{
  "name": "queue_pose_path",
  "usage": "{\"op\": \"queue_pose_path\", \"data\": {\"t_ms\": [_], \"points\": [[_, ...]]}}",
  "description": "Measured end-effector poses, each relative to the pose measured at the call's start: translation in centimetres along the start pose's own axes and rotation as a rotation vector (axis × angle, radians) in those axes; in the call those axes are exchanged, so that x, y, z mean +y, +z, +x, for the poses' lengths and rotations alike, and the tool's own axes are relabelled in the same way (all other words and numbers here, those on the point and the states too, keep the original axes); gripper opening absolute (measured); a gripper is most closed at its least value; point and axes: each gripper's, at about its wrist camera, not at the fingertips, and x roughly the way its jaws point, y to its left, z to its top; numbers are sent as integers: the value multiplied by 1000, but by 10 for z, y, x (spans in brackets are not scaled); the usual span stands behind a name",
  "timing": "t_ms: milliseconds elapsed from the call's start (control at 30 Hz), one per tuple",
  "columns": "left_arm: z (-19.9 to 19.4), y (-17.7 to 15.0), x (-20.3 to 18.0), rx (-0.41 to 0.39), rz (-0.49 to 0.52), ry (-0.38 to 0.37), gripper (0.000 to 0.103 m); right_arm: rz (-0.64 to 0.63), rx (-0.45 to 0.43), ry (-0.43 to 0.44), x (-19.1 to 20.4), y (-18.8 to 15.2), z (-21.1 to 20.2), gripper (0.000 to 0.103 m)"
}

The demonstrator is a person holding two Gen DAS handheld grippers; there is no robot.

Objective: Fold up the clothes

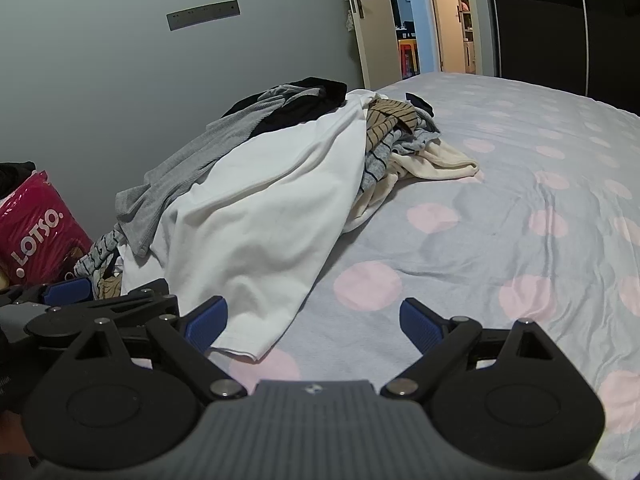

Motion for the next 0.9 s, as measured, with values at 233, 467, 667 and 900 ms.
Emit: {"op": "queue_pose_path", "data": {"t_ms": [233,467,667,900], "points": [[1,-1,1,10,-3,2,77,3,2,-3,0,-1,1,94],[1,-2,2,17,-7,-7,77,1,6,-5,1,-1,2,94],[1,-2,2,19,-6,-11,77,-2,4,-12,3,-2,2,94],[2,-2,3,21,-6,-13,77,3,7,-9,2,-2,2,94]]}}
